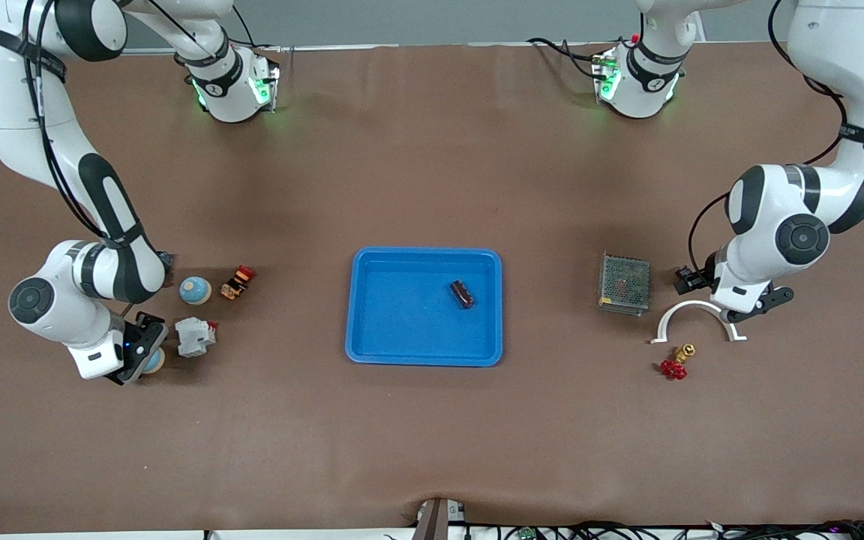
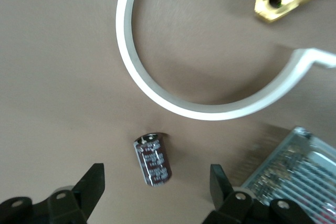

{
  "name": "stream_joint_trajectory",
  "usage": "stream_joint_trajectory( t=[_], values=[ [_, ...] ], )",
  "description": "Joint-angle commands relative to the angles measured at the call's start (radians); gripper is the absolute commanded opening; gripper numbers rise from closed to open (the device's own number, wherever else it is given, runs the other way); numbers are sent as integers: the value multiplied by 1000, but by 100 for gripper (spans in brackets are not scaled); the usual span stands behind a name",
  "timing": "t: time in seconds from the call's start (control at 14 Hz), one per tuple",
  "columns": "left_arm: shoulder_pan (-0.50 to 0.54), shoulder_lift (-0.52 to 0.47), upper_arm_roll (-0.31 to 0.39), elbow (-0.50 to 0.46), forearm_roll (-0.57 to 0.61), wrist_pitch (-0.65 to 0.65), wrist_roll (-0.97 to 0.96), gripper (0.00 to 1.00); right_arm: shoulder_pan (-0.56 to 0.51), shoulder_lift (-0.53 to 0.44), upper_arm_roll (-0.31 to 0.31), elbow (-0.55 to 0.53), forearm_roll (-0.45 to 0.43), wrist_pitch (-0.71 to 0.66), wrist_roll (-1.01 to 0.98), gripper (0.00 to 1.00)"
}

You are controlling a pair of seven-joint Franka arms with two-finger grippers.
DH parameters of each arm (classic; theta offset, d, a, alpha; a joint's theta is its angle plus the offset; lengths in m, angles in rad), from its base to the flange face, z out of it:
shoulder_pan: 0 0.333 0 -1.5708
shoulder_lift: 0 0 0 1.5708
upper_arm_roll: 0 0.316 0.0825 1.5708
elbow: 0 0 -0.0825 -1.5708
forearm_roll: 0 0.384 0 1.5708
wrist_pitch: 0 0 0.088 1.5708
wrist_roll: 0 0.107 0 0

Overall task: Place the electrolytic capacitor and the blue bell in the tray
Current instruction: 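Reach the left gripper to the second capacitor while the right gripper lifts the bell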

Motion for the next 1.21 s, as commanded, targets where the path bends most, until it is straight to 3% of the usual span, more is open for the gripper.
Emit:
stream_joint_trajectory(
  t=[0.0, 0.14, 0.21, 0.5, 0.64, 0.78, 1.14],
  values=[
    [16, 28, -8, -19, 14, 54, -7, 79, -21, 10, 27, 2, 16, 17, -20, 77],
    [36, 60, -8, -21, 15, 80, -4, 75, -21, 10, 27, 2, 16, 17, -19, 58],
    [36, 70, -8, -21, 15, 84, -6, 72, -20, 11, 27, 2, 16, 16, -19, 53],
    [38, 76, -8, -33, 15, 84, -4, 52, -15, 7, 28, 9, 27, 5, -7, 47],
    [38, 82, -8, -33, 15, 84, -6, 30, -8, 1, 28, 17, 34, 0, 4, 47],
    [35, 74, -9, -27, 14, 75, -21, 1, 5, -33, 39, 41, 42, -82, 57, 47],
    [29, -14, -35, -19, 14, 16, -35, 0, 72, -120, 45, 125, 42, -354, 329, 47]
  ],
)
